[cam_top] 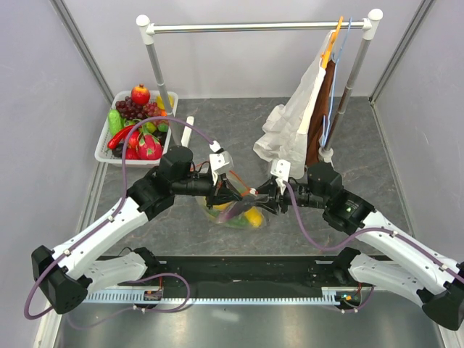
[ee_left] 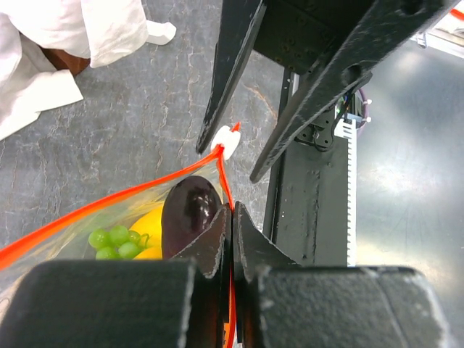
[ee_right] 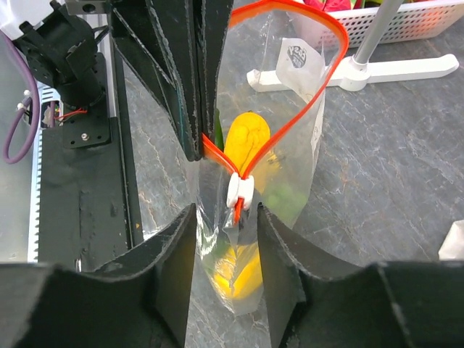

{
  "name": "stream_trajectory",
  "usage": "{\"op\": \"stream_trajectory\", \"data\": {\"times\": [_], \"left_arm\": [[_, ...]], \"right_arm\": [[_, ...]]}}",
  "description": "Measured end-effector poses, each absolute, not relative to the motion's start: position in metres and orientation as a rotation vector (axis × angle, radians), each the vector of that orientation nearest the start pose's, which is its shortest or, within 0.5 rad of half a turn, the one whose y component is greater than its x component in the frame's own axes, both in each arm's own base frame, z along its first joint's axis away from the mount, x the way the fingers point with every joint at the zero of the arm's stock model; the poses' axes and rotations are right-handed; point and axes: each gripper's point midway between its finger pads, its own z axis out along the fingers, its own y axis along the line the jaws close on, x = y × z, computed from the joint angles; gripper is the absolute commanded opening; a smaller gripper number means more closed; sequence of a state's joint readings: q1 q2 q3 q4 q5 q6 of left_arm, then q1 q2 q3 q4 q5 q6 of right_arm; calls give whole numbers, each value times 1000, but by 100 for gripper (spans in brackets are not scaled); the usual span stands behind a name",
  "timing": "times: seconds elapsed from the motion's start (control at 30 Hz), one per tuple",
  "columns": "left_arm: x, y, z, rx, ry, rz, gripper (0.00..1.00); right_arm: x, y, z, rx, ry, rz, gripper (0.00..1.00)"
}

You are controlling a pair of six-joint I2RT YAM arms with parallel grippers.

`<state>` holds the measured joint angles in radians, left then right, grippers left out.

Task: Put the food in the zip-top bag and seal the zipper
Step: Zip the zipper food storage bag at the center of the board.

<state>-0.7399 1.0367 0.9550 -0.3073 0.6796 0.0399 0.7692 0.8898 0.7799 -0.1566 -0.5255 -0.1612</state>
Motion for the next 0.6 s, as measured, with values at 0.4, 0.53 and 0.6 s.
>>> {"op": "stream_trajectory", "data": {"times": [0.4, 0.53, 0.6], "left_arm": [[152, -290, 265, 1268, 1608, -1103, 73], [153, -286, 284, 1346, 1505, -1032, 72], [153, -287, 297, 1387, 1426, -1008, 66]], "right_arm": [[171, 278, 250, -1163, 1496, 894, 0], [170, 276, 248, -1181, 1477, 880, 0], [169, 275, 248, -1191, 1469, 873, 0]]}}
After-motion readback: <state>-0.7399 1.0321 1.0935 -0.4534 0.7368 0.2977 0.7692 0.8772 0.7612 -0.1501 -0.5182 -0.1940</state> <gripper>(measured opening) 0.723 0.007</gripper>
